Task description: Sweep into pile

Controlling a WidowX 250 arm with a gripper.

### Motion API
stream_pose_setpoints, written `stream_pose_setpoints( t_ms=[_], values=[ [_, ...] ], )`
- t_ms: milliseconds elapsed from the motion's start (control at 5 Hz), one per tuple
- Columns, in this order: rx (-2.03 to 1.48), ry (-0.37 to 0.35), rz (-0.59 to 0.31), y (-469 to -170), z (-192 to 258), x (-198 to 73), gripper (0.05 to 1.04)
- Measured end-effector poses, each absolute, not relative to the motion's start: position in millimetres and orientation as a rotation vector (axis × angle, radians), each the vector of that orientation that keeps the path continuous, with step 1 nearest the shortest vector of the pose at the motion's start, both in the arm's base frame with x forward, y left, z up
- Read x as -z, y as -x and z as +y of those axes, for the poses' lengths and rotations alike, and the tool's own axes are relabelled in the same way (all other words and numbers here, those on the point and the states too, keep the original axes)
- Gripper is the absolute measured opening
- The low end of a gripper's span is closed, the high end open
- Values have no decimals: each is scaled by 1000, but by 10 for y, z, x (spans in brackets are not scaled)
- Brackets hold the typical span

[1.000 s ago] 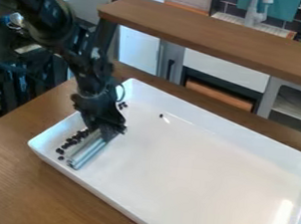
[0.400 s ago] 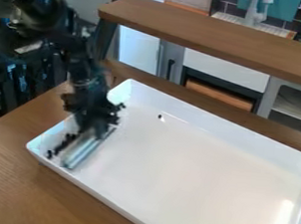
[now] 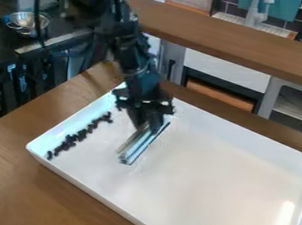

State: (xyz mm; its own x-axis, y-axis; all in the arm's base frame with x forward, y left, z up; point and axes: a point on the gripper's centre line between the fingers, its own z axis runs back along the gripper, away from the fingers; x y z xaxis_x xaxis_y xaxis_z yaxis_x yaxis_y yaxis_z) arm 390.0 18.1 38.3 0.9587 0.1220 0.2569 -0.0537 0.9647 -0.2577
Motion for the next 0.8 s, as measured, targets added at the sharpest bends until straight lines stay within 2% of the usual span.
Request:
stream_pose_setpoints(
  t_ms=[400, 800],
  values=[
    [-90, 211, -296, -4258, 54, -119, 352],
    [-166, 206, -284, -4485, 308, -71, 352]
  ],
)
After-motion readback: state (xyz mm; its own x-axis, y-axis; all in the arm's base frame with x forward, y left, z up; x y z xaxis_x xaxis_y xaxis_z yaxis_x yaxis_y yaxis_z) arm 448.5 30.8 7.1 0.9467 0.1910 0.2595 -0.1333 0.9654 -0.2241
